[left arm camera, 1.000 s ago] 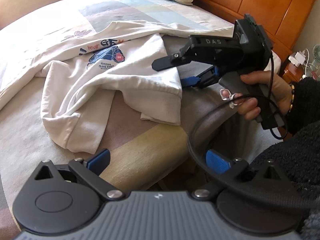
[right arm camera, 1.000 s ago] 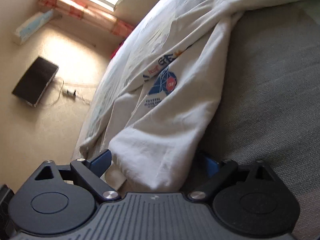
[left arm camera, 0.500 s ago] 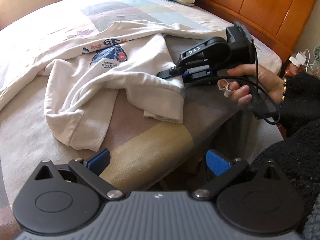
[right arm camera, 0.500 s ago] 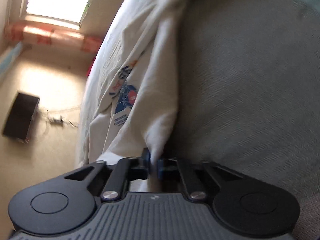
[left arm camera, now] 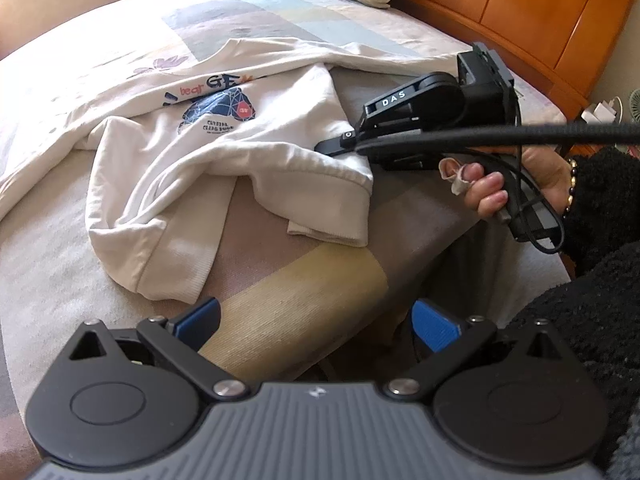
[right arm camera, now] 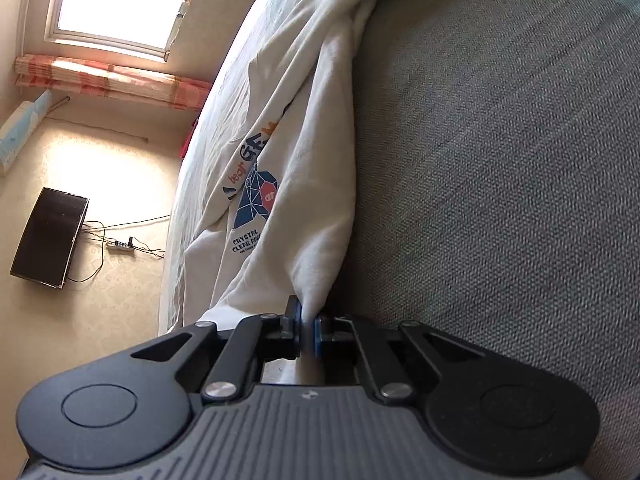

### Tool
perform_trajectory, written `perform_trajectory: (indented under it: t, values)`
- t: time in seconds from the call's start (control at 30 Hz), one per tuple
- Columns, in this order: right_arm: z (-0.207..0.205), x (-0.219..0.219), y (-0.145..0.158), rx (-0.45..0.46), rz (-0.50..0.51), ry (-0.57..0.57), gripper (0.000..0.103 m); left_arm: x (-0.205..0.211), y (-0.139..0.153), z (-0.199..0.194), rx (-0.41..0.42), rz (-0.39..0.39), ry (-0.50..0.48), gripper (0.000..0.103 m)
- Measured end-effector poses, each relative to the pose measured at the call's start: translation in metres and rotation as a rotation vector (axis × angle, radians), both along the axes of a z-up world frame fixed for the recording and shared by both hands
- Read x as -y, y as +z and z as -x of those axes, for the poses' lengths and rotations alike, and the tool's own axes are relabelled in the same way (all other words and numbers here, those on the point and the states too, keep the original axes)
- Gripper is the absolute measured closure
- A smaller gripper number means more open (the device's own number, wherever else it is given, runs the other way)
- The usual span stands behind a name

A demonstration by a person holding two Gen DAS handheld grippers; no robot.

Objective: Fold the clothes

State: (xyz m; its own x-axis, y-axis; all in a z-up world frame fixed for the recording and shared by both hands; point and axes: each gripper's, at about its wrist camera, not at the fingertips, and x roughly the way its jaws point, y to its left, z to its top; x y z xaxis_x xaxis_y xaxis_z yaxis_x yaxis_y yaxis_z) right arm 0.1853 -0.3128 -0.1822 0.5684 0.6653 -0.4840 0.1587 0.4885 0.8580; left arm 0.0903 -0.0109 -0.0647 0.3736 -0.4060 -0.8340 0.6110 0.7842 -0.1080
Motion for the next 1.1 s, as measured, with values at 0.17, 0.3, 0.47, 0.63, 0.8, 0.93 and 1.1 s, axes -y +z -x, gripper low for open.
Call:
perform_trajectory:
  t: [0.17,0.3,0.47,0.63,0.8,0.93,1.1]
  values:
    - [0.001,0.0,0.002,0.015,0.014,0.006,0.096,-0.001,0.0,0.0,-0.002,0.0,0.004,0.001]
    - [0.003,-0.006,0.009,0.018,0.05,-0.001,0.088,-0.002,0.0,0.0,-0.003,0.002,0.003,0.001]
    - [0.005,-0.004,0.005,0.033,0.057,0.012,0.094,-0.003,-0.001,-0.001,-0.006,0.0,0.008,0.001]
    - [0.008,-0.003,0.004,0.043,0.064,0.013,0.098,-0.002,-0.002,-0.001,-0.007,0.001,0.003,0.001]
    - [0.012,-0.004,0.009,0.029,0.057,-0.013,0.096,-0.005,0.0,0.0,-0.001,0.005,0.003,0.001]
    - [0.013,0.0,0.005,0.031,0.015,-0.023,0.097,-0.005,-0.001,-0.001,-0.002,-0.004,0.013,0.001]
    - [0.021,0.01,0.021,0.063,0.023,-0.024,0.097,-0.005,0.0,-0.002,0.001,-0.003,0.011,0.001]
